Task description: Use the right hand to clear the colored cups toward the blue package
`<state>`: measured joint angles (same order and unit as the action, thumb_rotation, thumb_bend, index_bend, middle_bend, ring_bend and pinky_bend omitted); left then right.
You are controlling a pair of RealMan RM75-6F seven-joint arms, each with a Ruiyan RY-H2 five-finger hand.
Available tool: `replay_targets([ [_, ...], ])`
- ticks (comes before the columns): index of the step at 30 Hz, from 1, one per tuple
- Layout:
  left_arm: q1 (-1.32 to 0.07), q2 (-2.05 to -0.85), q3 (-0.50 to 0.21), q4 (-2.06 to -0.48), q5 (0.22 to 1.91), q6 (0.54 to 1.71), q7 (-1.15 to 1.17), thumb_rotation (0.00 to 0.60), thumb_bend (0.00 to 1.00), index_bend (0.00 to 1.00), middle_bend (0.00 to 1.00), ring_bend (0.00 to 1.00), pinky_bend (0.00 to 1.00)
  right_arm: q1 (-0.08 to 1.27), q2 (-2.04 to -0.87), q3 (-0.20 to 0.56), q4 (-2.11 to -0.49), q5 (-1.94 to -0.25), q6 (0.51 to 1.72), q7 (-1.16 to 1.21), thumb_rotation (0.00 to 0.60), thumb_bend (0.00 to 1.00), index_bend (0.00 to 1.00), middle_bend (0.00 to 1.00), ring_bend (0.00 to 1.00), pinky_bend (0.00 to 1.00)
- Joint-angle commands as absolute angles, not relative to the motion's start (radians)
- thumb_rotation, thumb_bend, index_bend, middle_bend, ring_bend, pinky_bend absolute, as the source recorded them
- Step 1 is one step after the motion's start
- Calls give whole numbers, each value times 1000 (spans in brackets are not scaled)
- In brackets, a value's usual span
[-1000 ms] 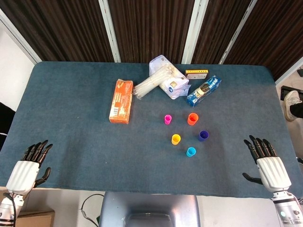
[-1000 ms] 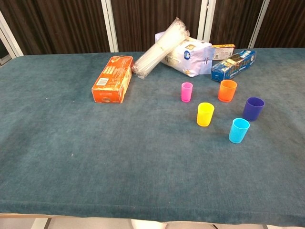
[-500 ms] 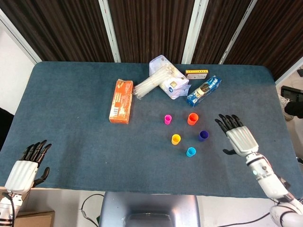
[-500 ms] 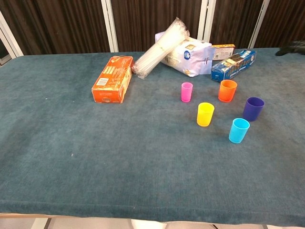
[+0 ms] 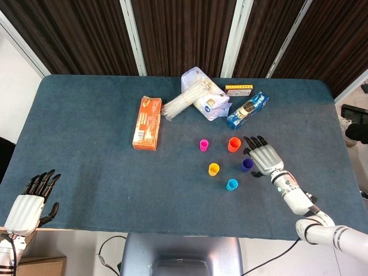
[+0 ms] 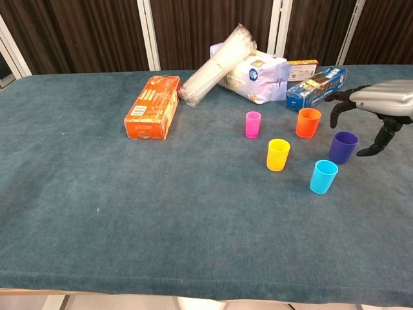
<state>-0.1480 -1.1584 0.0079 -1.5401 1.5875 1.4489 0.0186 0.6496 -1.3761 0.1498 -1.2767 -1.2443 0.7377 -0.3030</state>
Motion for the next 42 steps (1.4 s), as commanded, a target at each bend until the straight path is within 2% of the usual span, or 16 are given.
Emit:
replay_targets([
  [1, -148, -1158, 8, -1540, 1589, 1449, 19, 600, 461, 0, 0, 0, 103, 656, -1387, 142, -1263, -1251, 746, -298, 600, 361, 461, 0, 0, 0],
  [7, -149, -1158, 11, -1541, 1592, 1447, 19, 600, 460, 0, 0, 0, 103, 665, -1410, 134, -1243, -1249, 750, -274, 600, 407, 519, 0, 0, 0],
  [14, -149, -1158, 13, -1541, 1595, 1448, 21, 600, 461, 0, 0, 0, 103, 663, -1402, 135, -1255, -1243, 778, -251, 600, 462, 630, 31, 0, 0],
  [21, -148, -1157, 13, -1542, 1595, 1449, 20, 600, 460, 0, 0, 0, 103, 644, -1349, 190, -1333, -1266, 882, -152, 600, 462, 632, 42, 0, 0],
  [23, -151, -1160, 14, -1541, 1593, 1442, 24, 600, 461, 0, 0, 0, 103, 655, -1346, 242, -1338, -1257, 937, -136, 600, 462, 630, 43, 0, 0],
  [27, -155, -1167, 13, -1539, 1589, 1433, 35, 600, 460, 0, 0, 0, 102, 715, -1406, 283, -1270, -1156, 909, -268, 600, 462, 629, 55, 0, 0],
  [33, -157, -1168, 11, -1536, 1585, 1430, 37, 600, 461, 0, 0, 0, 103, 769, -1476, 293, -1204, -1038, 873, -391, 600, 462, 629, 55, 0, 0],
  [42, -158, -1166, 14, -1536, 1587, 1428, 30, 600, 460, 0, 0, 0, 103, 778, -1507, 255, -1162, -1010, 850, -415, 600, 462, 616, 55, 0, 0],
])
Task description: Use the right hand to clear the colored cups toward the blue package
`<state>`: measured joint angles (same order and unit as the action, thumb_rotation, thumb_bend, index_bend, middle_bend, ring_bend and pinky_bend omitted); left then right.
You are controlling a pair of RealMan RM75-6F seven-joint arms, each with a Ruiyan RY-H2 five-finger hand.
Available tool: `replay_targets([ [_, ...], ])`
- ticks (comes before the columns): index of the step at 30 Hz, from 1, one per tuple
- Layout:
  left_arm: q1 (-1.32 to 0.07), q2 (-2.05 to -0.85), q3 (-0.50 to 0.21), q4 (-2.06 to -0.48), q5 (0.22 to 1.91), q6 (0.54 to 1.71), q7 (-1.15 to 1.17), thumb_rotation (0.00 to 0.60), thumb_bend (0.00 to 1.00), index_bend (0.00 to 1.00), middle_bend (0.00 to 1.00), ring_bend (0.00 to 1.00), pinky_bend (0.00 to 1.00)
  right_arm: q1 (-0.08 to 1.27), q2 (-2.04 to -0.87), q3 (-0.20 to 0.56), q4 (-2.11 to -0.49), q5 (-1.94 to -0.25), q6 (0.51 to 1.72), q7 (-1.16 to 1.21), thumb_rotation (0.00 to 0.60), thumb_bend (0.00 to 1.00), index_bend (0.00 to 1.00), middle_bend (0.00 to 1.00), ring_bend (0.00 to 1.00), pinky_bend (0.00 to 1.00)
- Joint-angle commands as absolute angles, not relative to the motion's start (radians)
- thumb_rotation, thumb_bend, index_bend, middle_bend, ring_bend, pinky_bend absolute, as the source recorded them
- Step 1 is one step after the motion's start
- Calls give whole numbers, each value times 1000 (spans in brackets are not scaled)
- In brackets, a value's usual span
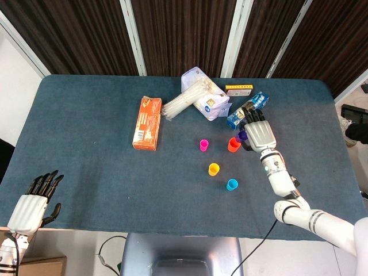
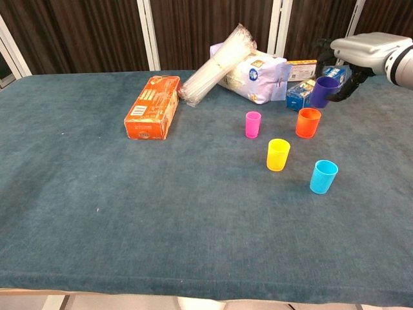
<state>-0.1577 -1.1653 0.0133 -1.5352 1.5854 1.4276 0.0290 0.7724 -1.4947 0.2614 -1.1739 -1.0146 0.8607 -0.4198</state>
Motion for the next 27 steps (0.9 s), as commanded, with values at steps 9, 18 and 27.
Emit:
replay_targets([
  [9, -162, -1173, 18, -1535, 1586, 1416, 48, 600, 461, 0, 0, 0, 103, 798, -1539, 238, -1123, -999, 816, -407, 600, 462, 455, 55, 0, 0],
  [18, -159, -1167, 19, -1539, 1591, 1426, 36, 600, 460, 0, 0, 0, 103, 734, -1407, 194, -1365, -1079, 903, -395, 600, 462, 74, 0, 0, 0],
  [27, -158, -1164, 24, -1542, 1601, 1431, 32, 600, 460, 0, 0, 0, 103, 690, -1331, 102, -1594, -1192, 920, -388, 600, 462, 215, 0, 0, 0],
])
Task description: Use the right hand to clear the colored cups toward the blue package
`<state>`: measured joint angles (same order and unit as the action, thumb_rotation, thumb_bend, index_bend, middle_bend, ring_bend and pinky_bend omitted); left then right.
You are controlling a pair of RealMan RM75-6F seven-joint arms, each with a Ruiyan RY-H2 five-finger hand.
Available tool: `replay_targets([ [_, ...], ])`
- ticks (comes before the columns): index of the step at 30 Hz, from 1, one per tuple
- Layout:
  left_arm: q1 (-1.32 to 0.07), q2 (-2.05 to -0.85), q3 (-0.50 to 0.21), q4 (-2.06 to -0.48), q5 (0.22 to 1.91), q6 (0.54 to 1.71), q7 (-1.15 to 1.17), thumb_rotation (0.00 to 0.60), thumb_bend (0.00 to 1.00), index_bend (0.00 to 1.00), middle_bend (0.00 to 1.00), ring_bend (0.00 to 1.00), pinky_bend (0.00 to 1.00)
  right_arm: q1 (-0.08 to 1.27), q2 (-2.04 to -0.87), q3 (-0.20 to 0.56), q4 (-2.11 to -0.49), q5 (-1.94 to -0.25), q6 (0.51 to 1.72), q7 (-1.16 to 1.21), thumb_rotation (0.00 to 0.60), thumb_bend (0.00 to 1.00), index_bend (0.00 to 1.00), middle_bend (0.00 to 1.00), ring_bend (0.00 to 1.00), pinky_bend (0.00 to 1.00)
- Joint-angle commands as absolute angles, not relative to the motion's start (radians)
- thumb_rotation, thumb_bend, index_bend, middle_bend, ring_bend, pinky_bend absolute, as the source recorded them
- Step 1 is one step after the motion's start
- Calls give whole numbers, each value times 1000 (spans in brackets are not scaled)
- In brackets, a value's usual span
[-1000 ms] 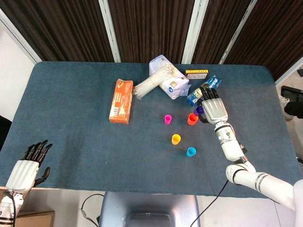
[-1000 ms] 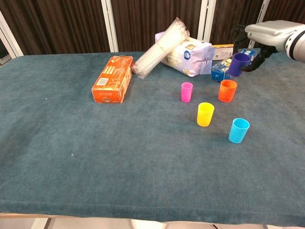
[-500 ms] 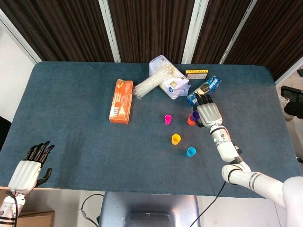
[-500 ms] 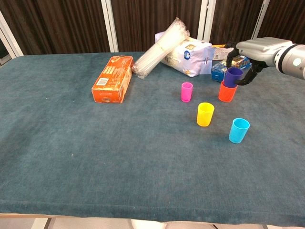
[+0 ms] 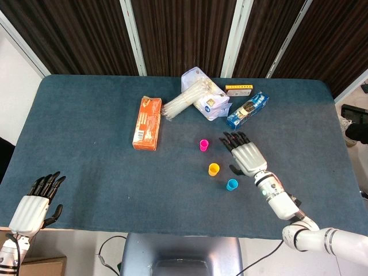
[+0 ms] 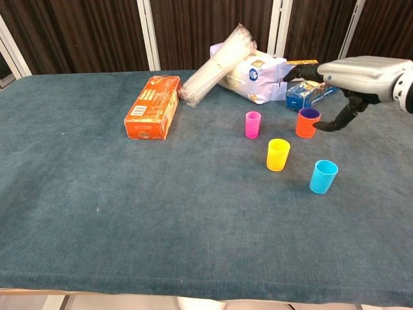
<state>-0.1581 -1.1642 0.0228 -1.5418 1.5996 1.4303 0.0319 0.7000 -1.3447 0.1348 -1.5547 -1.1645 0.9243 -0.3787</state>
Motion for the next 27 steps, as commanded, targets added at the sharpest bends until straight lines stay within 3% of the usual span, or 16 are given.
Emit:
replay_targets([
  [1, -159, -1164, 24, -1542, 1602, 1430, 31, 600, 460, 0, 0, 0, 103, 695, -1344, 101, -1587, -1188, 916, -399, 600, 462, 233, 0, 0, 0],
  [12, -160, -1160, 24, -1538, 1598, 1426, 20, 600, 460, 0, 0, 0, 103, 764, -1496, 113, -1450, -1071, 851, -498, 600, 462, 377, 0, 0, 0],
  [27, -158, -1159, 26, -1539, 1603, 1431, 19, 600, 460, 0, 0, 0, 103, 782, -1559, 129, -1374, -1049, 860, -472, 600, 462, 602, 45, 0, 0],
])
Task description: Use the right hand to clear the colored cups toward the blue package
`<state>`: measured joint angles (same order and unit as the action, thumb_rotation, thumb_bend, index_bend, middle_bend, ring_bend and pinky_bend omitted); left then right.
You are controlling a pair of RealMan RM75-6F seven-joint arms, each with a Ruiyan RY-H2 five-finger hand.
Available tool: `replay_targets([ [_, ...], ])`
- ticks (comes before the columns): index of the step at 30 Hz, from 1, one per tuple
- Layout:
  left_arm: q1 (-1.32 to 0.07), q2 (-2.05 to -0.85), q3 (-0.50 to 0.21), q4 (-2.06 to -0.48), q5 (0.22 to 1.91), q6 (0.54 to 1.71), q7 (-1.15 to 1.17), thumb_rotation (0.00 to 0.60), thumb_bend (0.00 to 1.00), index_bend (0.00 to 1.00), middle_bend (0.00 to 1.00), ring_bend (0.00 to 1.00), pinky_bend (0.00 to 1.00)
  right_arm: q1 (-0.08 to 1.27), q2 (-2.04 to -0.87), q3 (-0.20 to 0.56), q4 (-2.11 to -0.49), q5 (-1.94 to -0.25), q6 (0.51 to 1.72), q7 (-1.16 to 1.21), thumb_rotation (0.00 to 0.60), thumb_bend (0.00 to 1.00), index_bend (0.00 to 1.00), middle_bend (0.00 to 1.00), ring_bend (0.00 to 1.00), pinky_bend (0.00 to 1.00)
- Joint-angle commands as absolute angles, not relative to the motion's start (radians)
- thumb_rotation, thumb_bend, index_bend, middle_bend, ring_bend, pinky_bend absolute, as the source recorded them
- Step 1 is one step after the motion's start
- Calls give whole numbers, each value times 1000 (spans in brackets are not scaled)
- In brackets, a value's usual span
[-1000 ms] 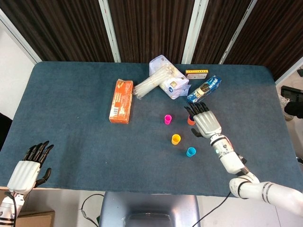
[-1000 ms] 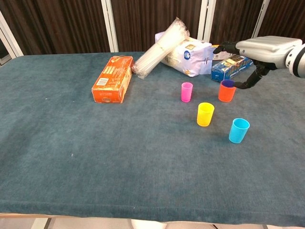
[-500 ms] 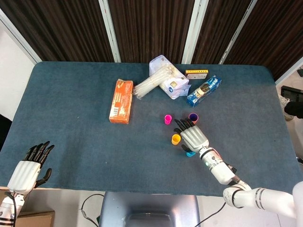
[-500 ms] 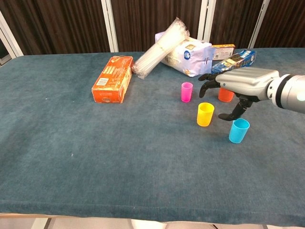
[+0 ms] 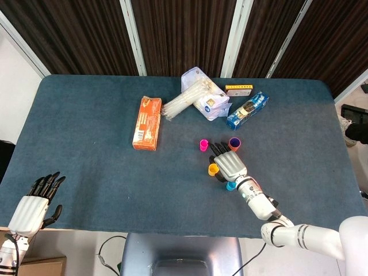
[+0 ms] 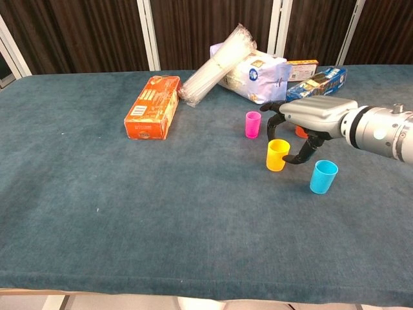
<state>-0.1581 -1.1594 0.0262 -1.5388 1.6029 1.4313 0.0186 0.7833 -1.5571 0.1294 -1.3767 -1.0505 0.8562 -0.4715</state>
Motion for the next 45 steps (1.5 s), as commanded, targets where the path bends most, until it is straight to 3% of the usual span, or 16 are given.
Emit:
replay_targets([
  [1, -158, -1159, 26, -1539, 1603, 1431, 19, 600, 460, 0, 0, 0, 103, 782, -1558, 129, -1376, -1048, 861, -471, 600, 462, 614, 50, 0, 0],
  [12, -157, -1160, 30, -1542, 1610, 1434, 24, 600, 460, 0, 0, 0, 103, 727, -1440, 242, -1426, -1089, 1035, -347, 600, 462, 607, 54, 0, 0],
  [21, -163, -1168, 30, -1542, 1601, 1415, 40, 600, 460, 0, 0, 0, 103, 746, -1457, 253, -1278, -964, 951, -385, 600, 462, 612, 54, 0, 0],
  [35, -167, -1171, 27, -1540, 1593, 1408, 43, 600, 460, 0, 0, 0, 104, 785, -1552, 232, -1162, -969, 897, -393, 600, 462, 605, 55, 0, 0],
  [38, -166, -1170, 28, -1540, 1595, 1410, 42, 600, 460, 0, 0, 0, 104, 784, -1559, 226, -1155, -967, 893, -399, 600, 462, 563, 54, 0, 0],
  [42, -164, -1168, 29, -1541, 1597, 1414, 40, 600, 460, 0, 0, 0, 104, 775, -1535, 216, -1185, -953, 877, -412, 600, 462, 321, 37, 0, 0],
  [45, -162, -1166, 28, -1541, 1596, 1419, 38, 600, 459, 0, 0, 0, 104, 735, -1472, 205, -1285, -1009, 931, -370, 600, 462, 235, 17, 0, 0],
])
